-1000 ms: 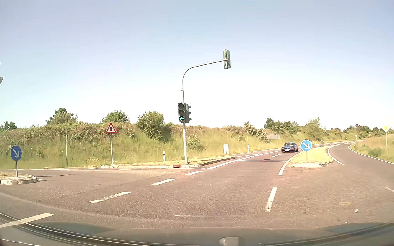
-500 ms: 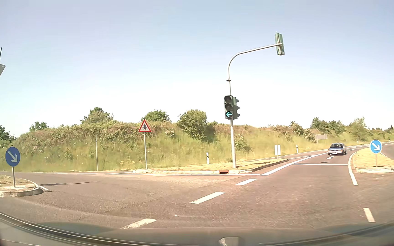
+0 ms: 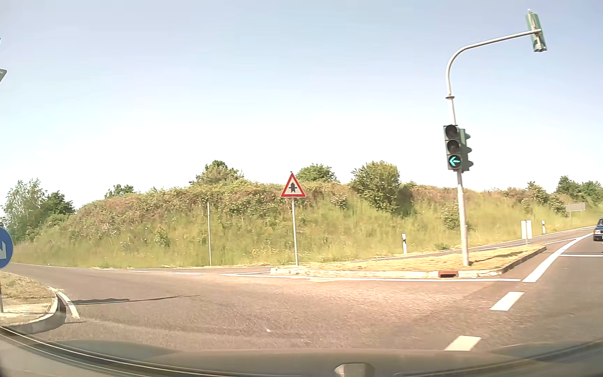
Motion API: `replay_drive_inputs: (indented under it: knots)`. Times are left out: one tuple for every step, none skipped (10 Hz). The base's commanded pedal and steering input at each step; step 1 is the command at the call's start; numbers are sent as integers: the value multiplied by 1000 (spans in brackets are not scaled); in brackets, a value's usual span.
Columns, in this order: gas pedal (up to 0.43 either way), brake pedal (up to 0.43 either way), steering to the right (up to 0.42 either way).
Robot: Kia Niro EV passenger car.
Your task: Follow the waypoints while adhering to traffic rules and regulations
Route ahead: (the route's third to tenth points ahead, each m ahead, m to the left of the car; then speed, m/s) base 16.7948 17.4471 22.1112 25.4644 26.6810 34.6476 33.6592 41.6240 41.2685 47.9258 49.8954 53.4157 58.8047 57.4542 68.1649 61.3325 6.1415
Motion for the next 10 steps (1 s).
replay_drive_inputs:
  knots:
    - [189,24,-285]
    - [189,24,-286]
    - [189,24,-289]
    - [189,24,-293]
    - [189,24,-294]
    - [189,24,-295]
    - [177,24,-295]
    - [177,24,-294]
    - [177,24,-294]
    - [177,24,-294]
